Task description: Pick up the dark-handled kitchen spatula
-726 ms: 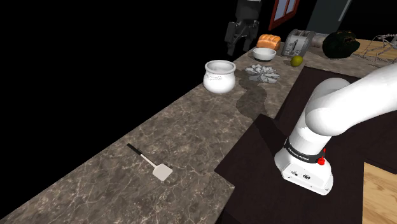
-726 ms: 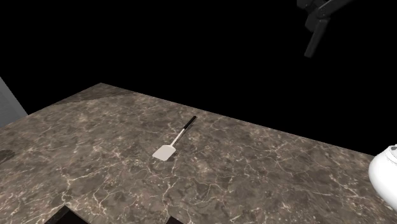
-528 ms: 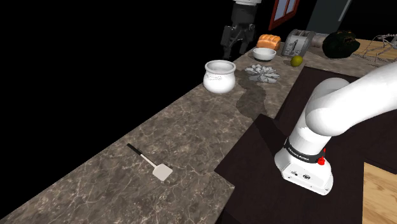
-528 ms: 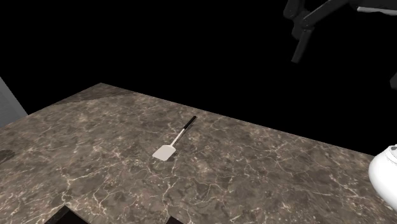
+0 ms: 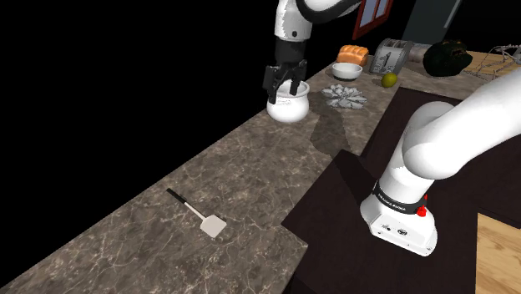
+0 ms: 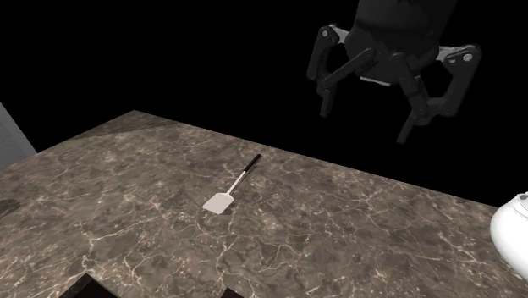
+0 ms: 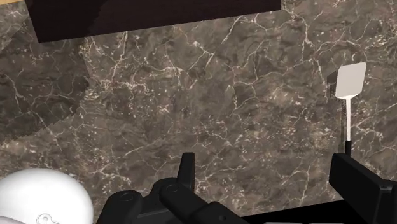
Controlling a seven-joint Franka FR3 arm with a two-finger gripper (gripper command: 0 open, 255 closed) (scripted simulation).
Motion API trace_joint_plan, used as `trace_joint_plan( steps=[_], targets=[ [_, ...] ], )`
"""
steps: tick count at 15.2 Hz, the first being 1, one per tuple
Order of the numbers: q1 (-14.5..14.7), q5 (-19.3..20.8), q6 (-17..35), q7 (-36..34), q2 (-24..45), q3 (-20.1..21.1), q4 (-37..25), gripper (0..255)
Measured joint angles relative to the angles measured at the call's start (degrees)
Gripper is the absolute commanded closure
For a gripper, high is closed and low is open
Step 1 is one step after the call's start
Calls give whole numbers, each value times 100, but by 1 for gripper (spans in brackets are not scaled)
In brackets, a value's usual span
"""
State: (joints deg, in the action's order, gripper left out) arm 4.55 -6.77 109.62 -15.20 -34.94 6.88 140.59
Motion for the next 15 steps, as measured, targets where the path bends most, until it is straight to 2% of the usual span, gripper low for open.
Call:
trace_joint_plan(
  steps=[8, 15],
  targets=[
    [201, -43, 1305, -555, 1372, 692, -107, 0],
    [313, 353, 2209, -1269, 2764, 1256, -590, 0]
  ],
)
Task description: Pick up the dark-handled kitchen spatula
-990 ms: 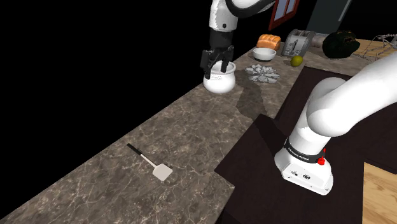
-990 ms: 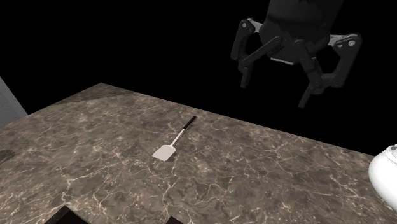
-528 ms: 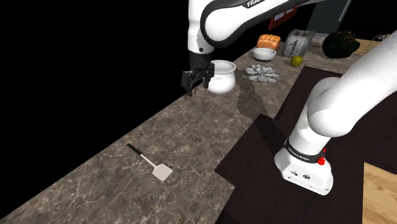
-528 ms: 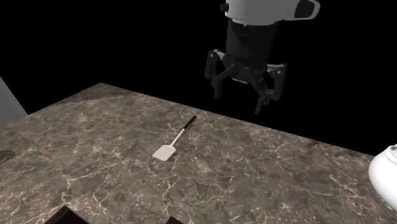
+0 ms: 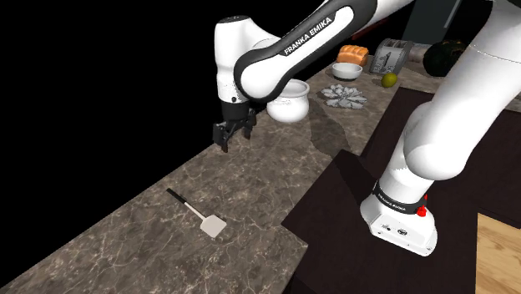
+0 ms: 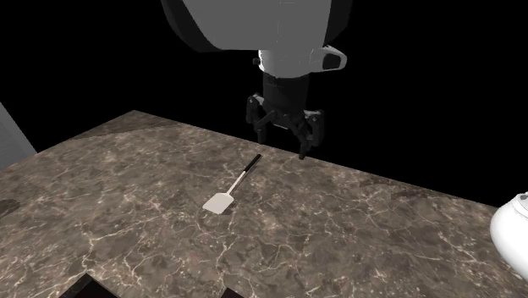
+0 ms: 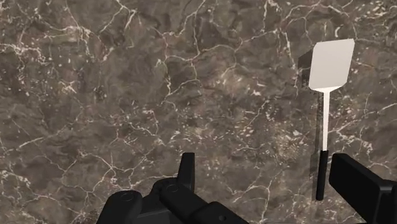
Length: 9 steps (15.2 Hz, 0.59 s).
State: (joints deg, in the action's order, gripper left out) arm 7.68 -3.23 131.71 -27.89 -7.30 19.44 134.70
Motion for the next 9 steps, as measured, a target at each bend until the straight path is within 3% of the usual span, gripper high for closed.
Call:
trace_joint_plan(
  steps=[9],
  targets=[
    [381, 1209, 730, -1169, 2023, 229, -1104, 0]
  ],
)
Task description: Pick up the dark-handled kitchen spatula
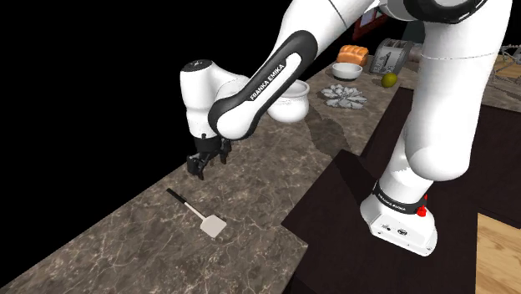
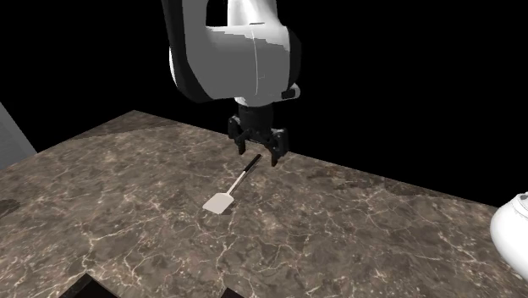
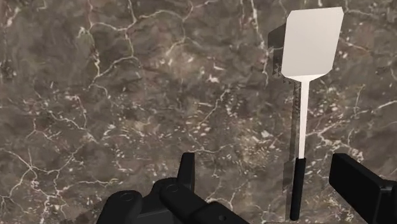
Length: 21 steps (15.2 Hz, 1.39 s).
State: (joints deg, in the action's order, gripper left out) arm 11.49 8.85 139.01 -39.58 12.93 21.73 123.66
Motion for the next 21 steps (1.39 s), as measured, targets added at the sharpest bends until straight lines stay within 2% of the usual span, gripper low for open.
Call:
trace_joint_plan(
  steps=[3, 9, 13, 18, 19, 21],
  targets=[
    [254, 373, 105, -342, 603, -67, -418, 0],
    [865, 973, 104, -812, 1997, -329, -1694, 0],
    [1020, 1097, 155, -901, 2382, -419, -2006, 0],
    [1103, 1211, 383, -989, 2668, -521, -2061, 0],
    [1108, 1218, 398, -994, 2686, -527, -2065, 255],
    [1114, 1225, 412, -1001, 2702, -533, -2068, 255]
  ],
)
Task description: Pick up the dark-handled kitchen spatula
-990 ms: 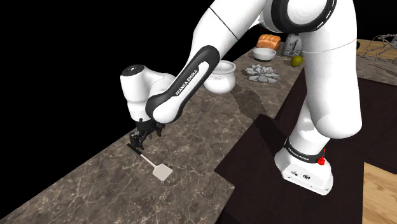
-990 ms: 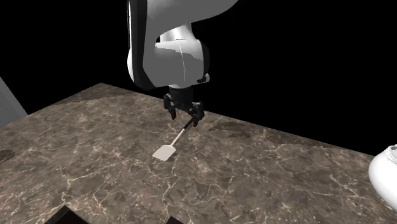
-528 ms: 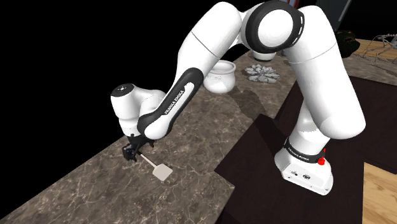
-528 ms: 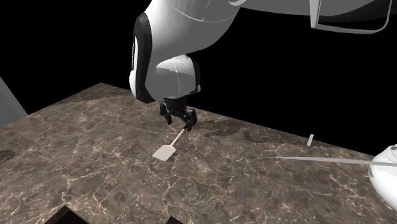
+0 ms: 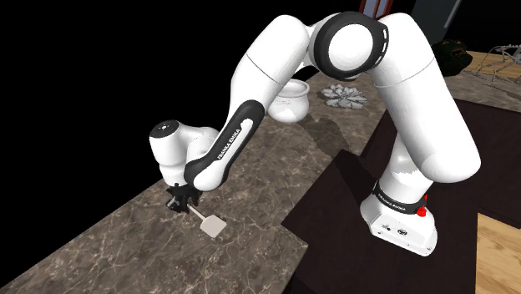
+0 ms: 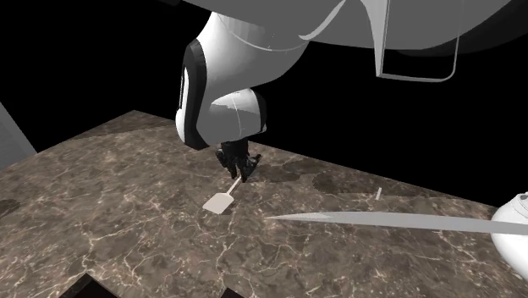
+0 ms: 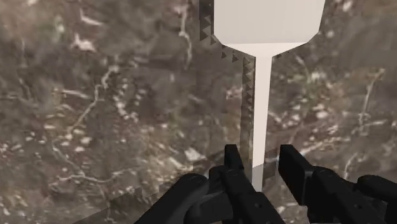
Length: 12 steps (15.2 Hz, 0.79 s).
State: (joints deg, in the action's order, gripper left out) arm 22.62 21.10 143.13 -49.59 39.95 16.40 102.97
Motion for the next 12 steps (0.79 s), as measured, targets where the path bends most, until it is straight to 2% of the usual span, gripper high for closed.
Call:
trace_joint_plan(
  steps=[12],
  targets=[
    [-44, -64, -133, 47, -169, 61, 34, 255]
  ],
)
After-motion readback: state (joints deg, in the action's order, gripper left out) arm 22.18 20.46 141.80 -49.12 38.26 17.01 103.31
